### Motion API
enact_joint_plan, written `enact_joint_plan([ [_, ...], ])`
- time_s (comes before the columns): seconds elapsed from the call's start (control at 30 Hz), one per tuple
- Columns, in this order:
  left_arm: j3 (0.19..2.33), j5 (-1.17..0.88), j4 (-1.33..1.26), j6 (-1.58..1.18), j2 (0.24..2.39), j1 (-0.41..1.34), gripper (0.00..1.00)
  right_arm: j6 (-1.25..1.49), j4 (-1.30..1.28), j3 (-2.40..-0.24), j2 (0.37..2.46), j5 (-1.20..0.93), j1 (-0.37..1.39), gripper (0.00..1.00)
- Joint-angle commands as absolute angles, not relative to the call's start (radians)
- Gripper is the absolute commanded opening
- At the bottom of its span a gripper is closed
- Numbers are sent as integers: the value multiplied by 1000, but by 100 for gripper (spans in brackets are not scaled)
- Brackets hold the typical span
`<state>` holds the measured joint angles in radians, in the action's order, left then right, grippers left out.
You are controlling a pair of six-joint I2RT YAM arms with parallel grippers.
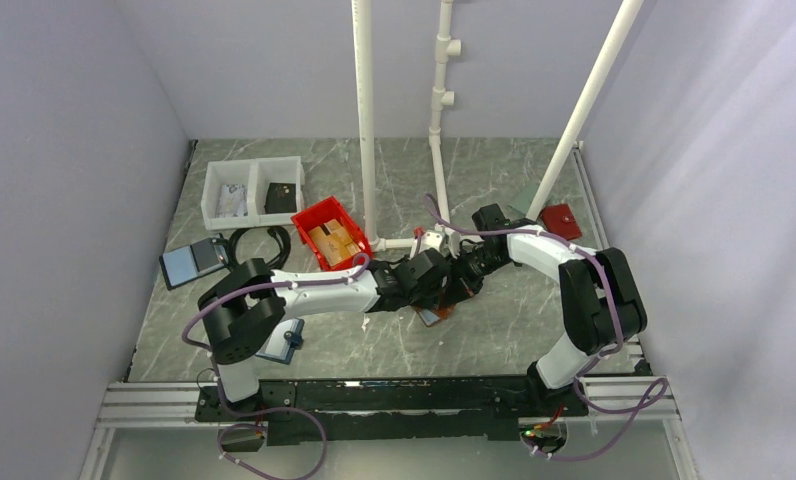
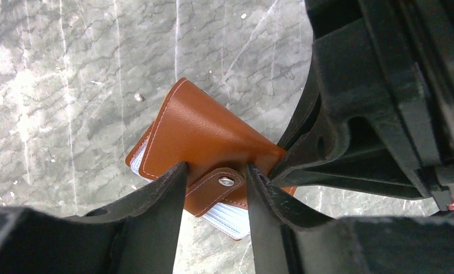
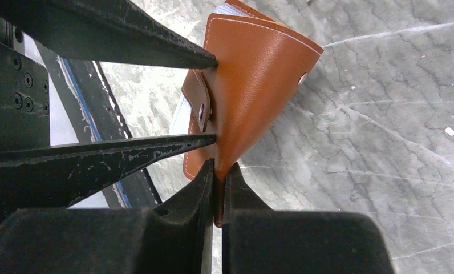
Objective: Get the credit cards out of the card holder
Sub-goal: Open the card holder at the center of the board.
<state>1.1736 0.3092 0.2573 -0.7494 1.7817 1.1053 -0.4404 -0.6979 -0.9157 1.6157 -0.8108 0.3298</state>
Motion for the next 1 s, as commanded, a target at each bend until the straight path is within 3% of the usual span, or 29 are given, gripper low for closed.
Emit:
enact_joint_plan([
  [0.0, 1229, 376, 303, -773, 1831, 1118, 43, -426, -710, -966, 1599, -991, 341, 0],
  [0.13, 1246, 388, 332, -769, 1844, 1122, 29, -423, -706, -965, 1601, -983, 341, 0],
  [0.43, 1225, 425, 355, -757, 1804, 1121, 10, -414, -696, -963, 1606, -955, 341, 0],
  [0.73, 1187, 419, 358, -756, 1757, 1121, 1, -399, -670, -955, 1608, -882, 341, 0],
  [0.97, 1090, 378, 292, -785, 1675, 1118, 0, -403, -656, -950, 1604, -805, 341, 0],
])
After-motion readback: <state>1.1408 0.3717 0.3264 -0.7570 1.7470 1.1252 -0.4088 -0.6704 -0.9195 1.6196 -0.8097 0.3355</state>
